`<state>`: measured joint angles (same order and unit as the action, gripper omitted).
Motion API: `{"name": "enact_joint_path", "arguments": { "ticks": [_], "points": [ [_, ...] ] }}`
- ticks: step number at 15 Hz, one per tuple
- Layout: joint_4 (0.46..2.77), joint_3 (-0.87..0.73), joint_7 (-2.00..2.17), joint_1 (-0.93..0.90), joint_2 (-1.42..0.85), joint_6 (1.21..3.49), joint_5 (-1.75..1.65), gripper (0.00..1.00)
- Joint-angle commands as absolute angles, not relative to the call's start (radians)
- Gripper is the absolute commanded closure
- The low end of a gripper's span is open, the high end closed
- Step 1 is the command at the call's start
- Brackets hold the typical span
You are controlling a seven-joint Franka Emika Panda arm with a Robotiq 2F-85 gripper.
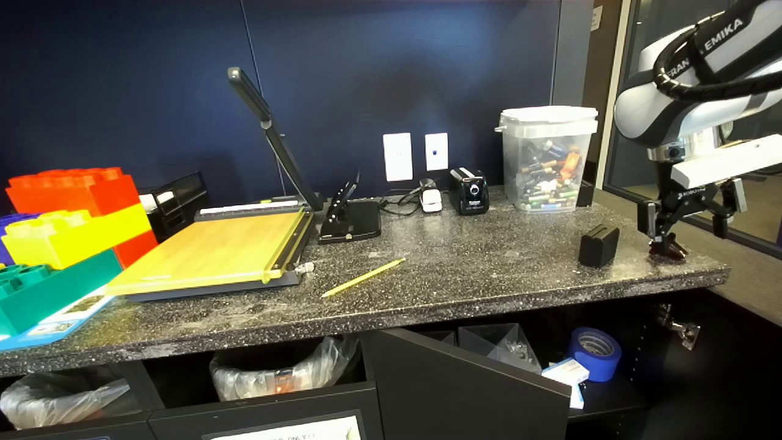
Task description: Move the red stapler to the left.
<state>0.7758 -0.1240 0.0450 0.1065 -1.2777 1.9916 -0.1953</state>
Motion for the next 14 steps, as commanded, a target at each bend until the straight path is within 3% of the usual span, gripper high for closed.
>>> {"name": "enact_joint_path", "arguments": {
  "ticks": [1, 2, 4, 12, 13, 14],
  "points": [
    [0.536, -0.118, 0.034, 0.111, -1.409, 1.894, -0.182, 0.02],
    [0.518, -0.118, 0.037, 0.11, -1.422, 1.883, -0.182, 0.23],
    [0.513, -0.129, 0.044, 0.101, -1.434, 1.883, -0.176, 0.31],
    [0.369, -0.158, 0.125, 0.093, -1.546, 1.899, -0.189, 0.92],
    [0.378, -0.164, 0.137, 0.092, -1.537, 1.906, -0.193, 0.97],
    [0.47, -0.168, 0.158, 0.085, -1.486, 1.952, -0.201, 0.94]
  ]
}}
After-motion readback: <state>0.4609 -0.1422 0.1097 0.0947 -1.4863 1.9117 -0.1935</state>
